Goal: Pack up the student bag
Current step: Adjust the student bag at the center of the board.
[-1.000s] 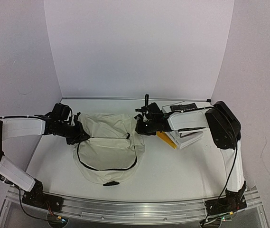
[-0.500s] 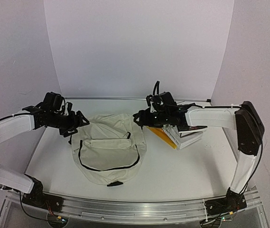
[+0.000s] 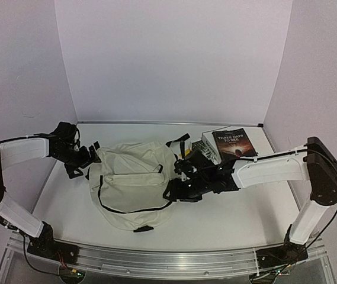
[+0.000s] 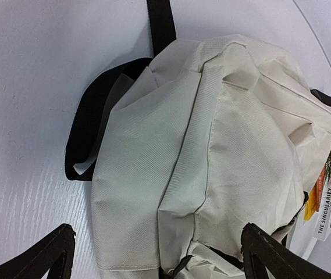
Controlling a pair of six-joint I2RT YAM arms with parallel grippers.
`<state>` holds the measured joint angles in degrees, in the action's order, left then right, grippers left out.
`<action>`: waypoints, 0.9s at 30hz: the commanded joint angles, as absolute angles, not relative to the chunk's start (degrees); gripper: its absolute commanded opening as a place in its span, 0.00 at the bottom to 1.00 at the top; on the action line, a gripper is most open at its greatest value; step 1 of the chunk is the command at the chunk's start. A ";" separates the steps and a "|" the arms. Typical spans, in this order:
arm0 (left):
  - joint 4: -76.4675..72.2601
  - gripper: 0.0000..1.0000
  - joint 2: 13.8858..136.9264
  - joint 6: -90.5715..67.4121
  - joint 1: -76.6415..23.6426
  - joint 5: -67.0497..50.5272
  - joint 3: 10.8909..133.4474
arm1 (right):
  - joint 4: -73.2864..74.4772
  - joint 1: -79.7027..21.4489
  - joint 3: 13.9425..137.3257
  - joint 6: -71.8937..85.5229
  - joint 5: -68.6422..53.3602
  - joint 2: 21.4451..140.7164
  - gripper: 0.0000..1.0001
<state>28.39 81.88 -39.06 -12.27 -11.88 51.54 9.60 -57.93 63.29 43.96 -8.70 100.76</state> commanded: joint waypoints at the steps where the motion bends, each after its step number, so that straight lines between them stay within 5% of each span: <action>1: 25.74 1.00 81.75 -39.77 -11.94 -12.38 50.58 | 11.52 -59.13 62.80 49.64 -3.18 101.89 0.48; 4: 24.94 1.00 80.61 -39.65 -11.95 -13.96 49.50 | 11.56 -59.15 62.77 49.83 -0.68 102.06 0.18; 7: 22.68 0.98 78.37 -37.59 -11.97 -18.74 47.80 | 12.00 -58.24 63.39 47.45 2.82 101.98 0.02; 17: 19.06 0.91 71.68 -33.45 -12.29 -33.12 41.49 | 12.13 -47.30 68.95 33.80 0.53 107.78 0.00; 20: 18.08 0.81 71.61 -34.32 -13.10 -34.56 39.96 | 12.13 -46.74 70.75 32.79 0.46 109.10 0.06; 24: 15.29 0.69 72.65 -35.81 -15.10 -34.72 38.67 | 12.04 -46.72 70.76 33.47 -1.87 109.31 0.42; 27: 12.97 0.62 74.26 -36.20 -17.23 -34.72 38.76 | 11.97 -46.74 69.68 34.29 -2.01 107.97 0.57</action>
<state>18.35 72.88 -35.95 -14.93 -32.97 38.82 11.76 -46.22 69.06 34.41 -0.97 108.77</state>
